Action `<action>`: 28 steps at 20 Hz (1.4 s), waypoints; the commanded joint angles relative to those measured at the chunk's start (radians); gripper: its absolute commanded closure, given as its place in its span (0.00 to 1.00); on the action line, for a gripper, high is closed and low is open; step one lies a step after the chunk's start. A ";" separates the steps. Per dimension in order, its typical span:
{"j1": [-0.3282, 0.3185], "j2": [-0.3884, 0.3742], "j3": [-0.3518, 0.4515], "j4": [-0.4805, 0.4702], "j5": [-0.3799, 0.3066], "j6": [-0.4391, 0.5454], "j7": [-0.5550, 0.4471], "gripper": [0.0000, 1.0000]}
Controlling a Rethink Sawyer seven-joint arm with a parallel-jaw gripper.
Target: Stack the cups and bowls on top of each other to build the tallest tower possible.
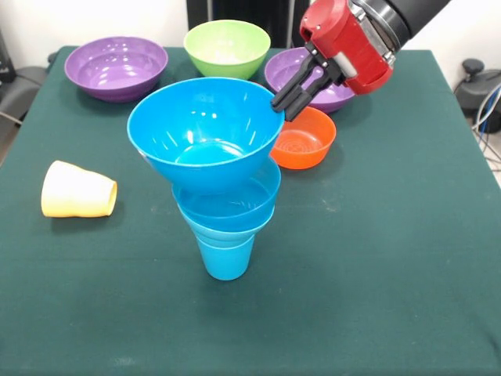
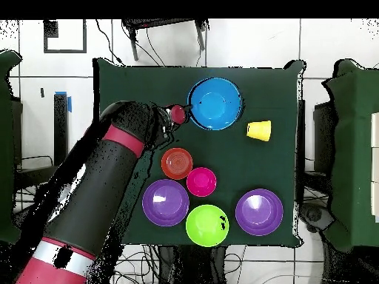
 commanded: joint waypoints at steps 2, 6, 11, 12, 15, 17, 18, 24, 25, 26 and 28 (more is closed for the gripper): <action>0.013 0.014 0.061 -0.024 0.028 -0.046 0.195 1.00; 0.013 0.013 0.064 -0.021 0.028 -0.055 0.196 1.00; 0.015 0.016 0.063 -0.025 0.032 -0.054 0.202 1.00; 0.016 0.016 0.063 -0.025 0.032 -0.052 0.202 1.00; 0.018 0.019 0.063 -0.032 0.035 -0.044 0.203 1.00; 0.021 0.021 0.061 -0.034 0.036 -0.041 0.205 1.00; 0.022 0.021 0.061 -0.034 0.037 -0.040 0.206 1.00; 0.027 0.029 0.054 -0.042 0.038 -0.049 0.220 1.00; 0.025 0.029 0.056 -0.043 0.038 -0.051 0.218 1.00; 0.023 0.028 0.058 -0.042 0.037 -0.053 0.214 1.00; 0.019 0.029 0.060 -0.045 0.036 -0.059 0.211 1.00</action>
